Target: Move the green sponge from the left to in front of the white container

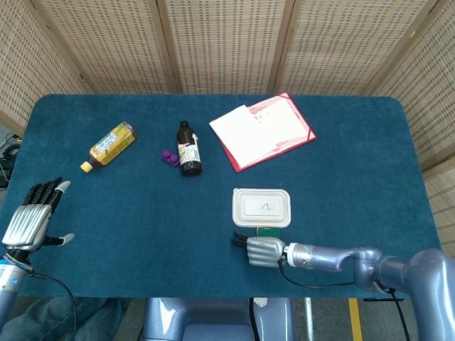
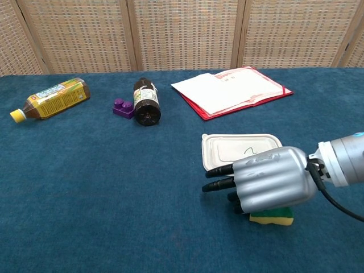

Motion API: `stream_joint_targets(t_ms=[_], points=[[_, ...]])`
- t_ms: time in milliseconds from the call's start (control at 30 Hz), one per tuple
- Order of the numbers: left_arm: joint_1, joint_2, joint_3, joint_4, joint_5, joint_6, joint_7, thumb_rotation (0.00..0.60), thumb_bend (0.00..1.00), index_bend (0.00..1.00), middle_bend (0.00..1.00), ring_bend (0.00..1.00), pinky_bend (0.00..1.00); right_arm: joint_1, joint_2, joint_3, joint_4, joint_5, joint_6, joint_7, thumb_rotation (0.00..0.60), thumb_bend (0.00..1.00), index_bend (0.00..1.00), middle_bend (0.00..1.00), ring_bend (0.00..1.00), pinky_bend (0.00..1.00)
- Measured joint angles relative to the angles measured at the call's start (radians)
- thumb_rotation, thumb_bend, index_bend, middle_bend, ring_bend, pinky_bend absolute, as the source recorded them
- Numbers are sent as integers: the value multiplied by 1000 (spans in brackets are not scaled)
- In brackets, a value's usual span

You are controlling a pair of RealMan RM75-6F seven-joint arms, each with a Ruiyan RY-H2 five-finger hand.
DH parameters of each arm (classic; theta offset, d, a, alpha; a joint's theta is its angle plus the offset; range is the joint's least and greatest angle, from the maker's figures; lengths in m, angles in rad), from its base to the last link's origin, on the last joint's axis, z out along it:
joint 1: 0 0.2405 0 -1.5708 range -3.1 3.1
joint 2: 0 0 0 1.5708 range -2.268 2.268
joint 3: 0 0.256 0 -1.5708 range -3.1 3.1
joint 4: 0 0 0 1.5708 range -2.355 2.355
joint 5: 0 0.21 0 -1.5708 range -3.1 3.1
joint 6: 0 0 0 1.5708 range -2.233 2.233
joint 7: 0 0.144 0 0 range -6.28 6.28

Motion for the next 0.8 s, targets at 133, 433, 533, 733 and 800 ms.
stream_joint_targets(t_ms=[133,433,533,733,800], points=[[1,3,0,-2,1,-1,-5,600,55,0,0,0,0,-3,15,2,-24,5,1,-21,600,0,250,75,0,0],[5,10,2,-8,14,2,-16,600,54,0,0,0,0,-22,114,11,-146,7,26,-114,600,0,243,60,0,0],[8,14,2,-12,20,7,-21,600,55,0,0,0,0,-35,166,11,-198,5,51,-142,600,0,243,59,0,0],[23,25,8,-22,42,28,-37,600,55,0,0,0,0,-94,289,12,-273,9,165,-177,600,0,240,58,0,0],[32,30,13,-26,56,39,-46,600,55,0,0,0,0,-130,338,14,-288,19,227,-179,600,0,234,53,0,0]])
